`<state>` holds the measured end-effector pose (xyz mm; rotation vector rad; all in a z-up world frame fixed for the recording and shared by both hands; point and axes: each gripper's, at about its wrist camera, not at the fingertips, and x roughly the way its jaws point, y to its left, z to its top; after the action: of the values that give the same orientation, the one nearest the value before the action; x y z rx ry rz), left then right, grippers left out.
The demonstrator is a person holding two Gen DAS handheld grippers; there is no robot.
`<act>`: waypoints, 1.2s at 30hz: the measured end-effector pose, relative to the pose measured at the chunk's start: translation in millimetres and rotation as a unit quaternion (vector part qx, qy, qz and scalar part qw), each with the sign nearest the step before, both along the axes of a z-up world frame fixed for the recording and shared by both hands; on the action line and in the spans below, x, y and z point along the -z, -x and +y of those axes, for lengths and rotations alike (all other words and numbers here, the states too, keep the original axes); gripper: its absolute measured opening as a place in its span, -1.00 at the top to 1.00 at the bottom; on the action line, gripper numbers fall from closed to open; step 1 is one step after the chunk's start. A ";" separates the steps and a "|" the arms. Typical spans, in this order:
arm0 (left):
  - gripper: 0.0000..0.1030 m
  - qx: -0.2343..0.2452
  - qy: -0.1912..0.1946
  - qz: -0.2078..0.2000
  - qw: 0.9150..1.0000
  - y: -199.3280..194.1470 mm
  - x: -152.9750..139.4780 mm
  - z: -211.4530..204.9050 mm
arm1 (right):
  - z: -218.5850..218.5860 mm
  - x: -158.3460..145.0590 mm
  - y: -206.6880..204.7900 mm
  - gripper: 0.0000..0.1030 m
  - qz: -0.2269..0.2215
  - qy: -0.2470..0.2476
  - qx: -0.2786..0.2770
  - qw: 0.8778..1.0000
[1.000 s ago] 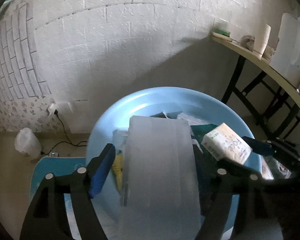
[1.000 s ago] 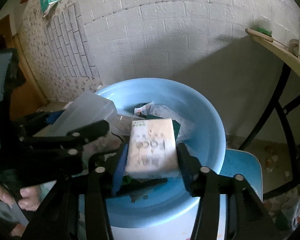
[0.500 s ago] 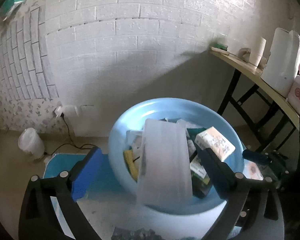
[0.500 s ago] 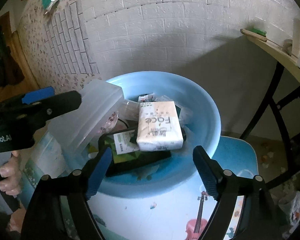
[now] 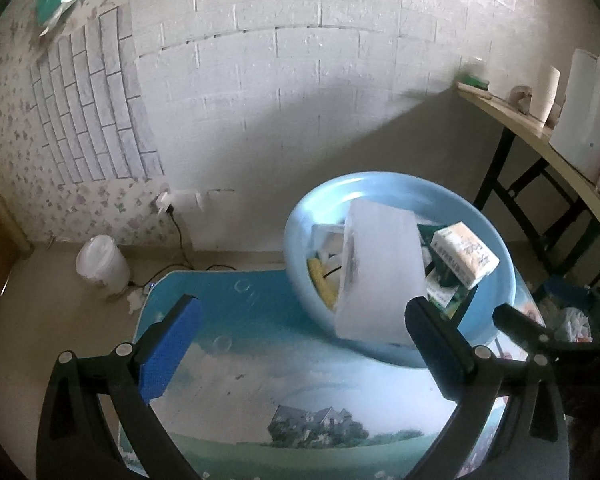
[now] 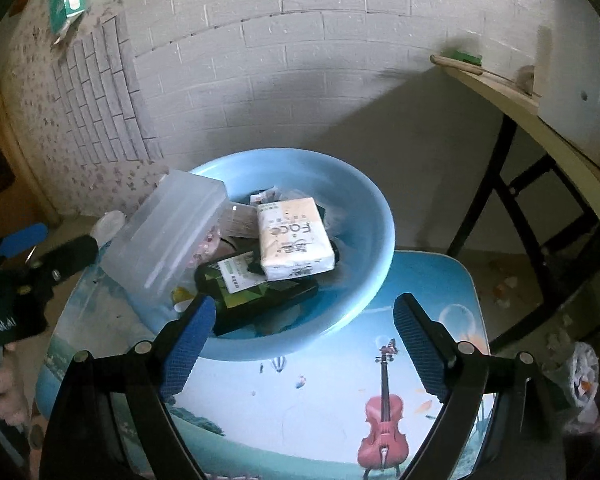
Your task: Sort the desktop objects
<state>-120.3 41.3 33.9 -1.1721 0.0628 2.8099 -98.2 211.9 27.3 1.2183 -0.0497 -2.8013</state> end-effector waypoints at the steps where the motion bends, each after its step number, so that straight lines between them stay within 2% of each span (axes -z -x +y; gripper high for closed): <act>1: -1.00 -0.002 0.003 -0.002 1.000 -1.4 0.0 -1.8 | -2.4 -2.1 -1.5 -0.72 0.003 -0.001 -0.002 1.000; 9: -1.00 -0.015 0.024 -0.016 0.999 -7.6 4.5 -13.4 | -5.8 -17.3 -13.5 -0.72 0.022 0.008 0.007 1.000; 13: -1.00 -0.002 0.010 -0.017 1.000 -11.8 2.2 -16.2 | -6.6 -21.2 -17.4 -0.72 0.025 0.007 0.004 1.000; 36: -1.00 -0.006 0.008 -0.028 1.000 -15.9 5.4 -17.5 | -13.8 -13.8 -21.0 -0.72 0.011 0.001 -0.002 1.000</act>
<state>-104.3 23.8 28.5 -1.2569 0.0741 2.7909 -77.2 198.1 41.1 1.1868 -0.0503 -2.8099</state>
